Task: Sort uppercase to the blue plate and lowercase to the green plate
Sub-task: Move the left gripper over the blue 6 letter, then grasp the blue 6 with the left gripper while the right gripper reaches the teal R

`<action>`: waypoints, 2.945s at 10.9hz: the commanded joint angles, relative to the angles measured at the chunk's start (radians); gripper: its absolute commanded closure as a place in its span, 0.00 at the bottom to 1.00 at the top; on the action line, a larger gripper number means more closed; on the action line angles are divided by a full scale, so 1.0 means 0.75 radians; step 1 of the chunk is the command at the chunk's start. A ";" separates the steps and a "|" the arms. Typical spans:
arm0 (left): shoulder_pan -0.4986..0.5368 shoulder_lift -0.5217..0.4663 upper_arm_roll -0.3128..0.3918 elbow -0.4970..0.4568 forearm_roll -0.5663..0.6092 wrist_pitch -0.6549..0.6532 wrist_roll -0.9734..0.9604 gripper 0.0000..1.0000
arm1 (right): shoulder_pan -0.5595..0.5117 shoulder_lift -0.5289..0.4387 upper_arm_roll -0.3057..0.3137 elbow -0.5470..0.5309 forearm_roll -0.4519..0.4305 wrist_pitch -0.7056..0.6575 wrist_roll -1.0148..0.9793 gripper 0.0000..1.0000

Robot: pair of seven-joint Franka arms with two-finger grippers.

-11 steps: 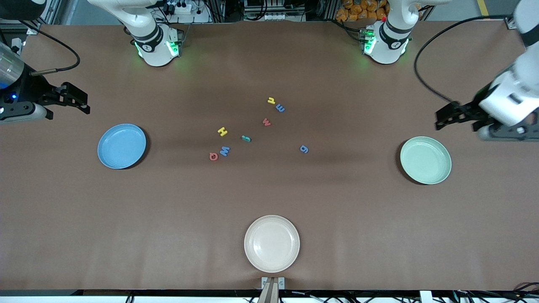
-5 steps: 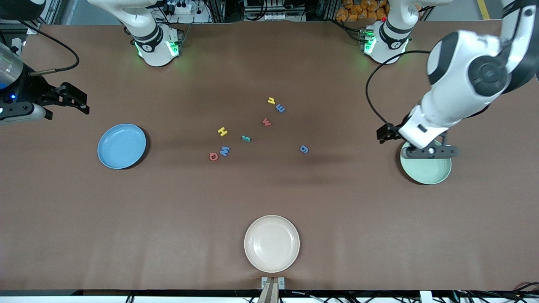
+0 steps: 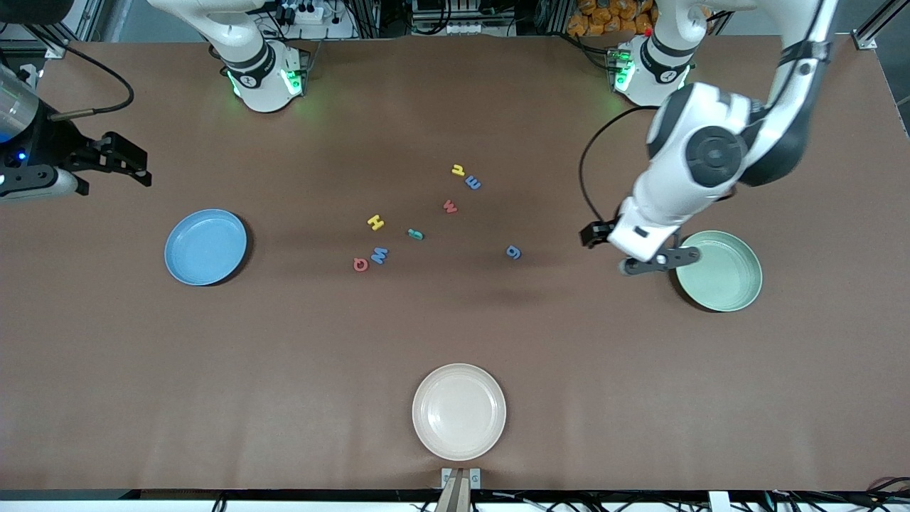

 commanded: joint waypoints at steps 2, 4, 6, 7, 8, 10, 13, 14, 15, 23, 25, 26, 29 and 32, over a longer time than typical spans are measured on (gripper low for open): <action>-0.049 0.061 -0.001 -0.151 -0.002 0.305 -0.190 0.00 | 0.064 -0.016 0.064 0.029 0.000 -0.068 0.211 0.00; -0.108 0.145 -0.003 -0.151 -0.004 0.397 -0.294 0.00 | 0.140 -0.016 0.062 0.029 0.000 -0.077 0.334 0.00; -0.167 0.250 -0.001 -0.127 -0.002 0.499 -0.388 0.03 | 0.225 -0.002 0.058 0.027 0.006 -0.054 0.465 0.00; -0.196 0.307 -0.001 -0.108 0.002 0.518 -0.439 0.10 | 0.266 0.000 0.056 0.019 0.022 -0.026 0.540 0.00; -0.237 0.340 0.007 -0.086 0.017 0.520 -0.501 0.12 | 0.305 0.007 0.058 0.015 0.022 -0.017 0.608 0.00; -0.245 0.393 0.007 -0.037 0.019 0.520 -0.595 0.14 | 0.387 0.043 0.056 0.011 0.022 -0.007 0.755 0.00; -0.292 0.461 0.011 0.013 0.029 0.518 -0.700 0.18 | 0.489 0.082 0.056 -0.101 0.022 0.150 0.921 0.00; -0.294 0.469 0.011 0.013 0.029 0.518 -0.714 0.19 | 0.504 0.084 0.056 -0.156 0.022 0.223 0.966 0.00; -0.294 0.483 0.011 0.013 0.029 0.518 -0.742 0.19 | 0.540 0.103 0.056 -0.208 0.022 0.305 1.017 0.00; -0.297 0.510 0.011 0.011 0.050 0.518 -0.933 0.29 | 0.696 0.335 0.056 -0.456 0.000 0.964 1.265 0.00; -0.299 0.516 0.011 0.011 0.050 0.518 -0.982 0.30 | 0.723 0.427 0.058 -0.452 -0.002 1.056 1.304 0.00; -0.303 0.518 0.011 0.011 0.050 0.518 -1.002 0.32 | 0.737 0.487 0.058 -0.452 -0.017 1.129 1.349 0.00; -0.303 0.542 0.011 0.035 0.050 0.518 -1.062 0.36 | 0.809 0.616 0.056 -0.452 -0.033 1.273 1.423 0.00; -0.305 0.563 0.011 0.054 0.050 0.518 -1.111 0.39 | 0.809 0.653 0.056 -0.519 -0.060 1.383 1.425 0.00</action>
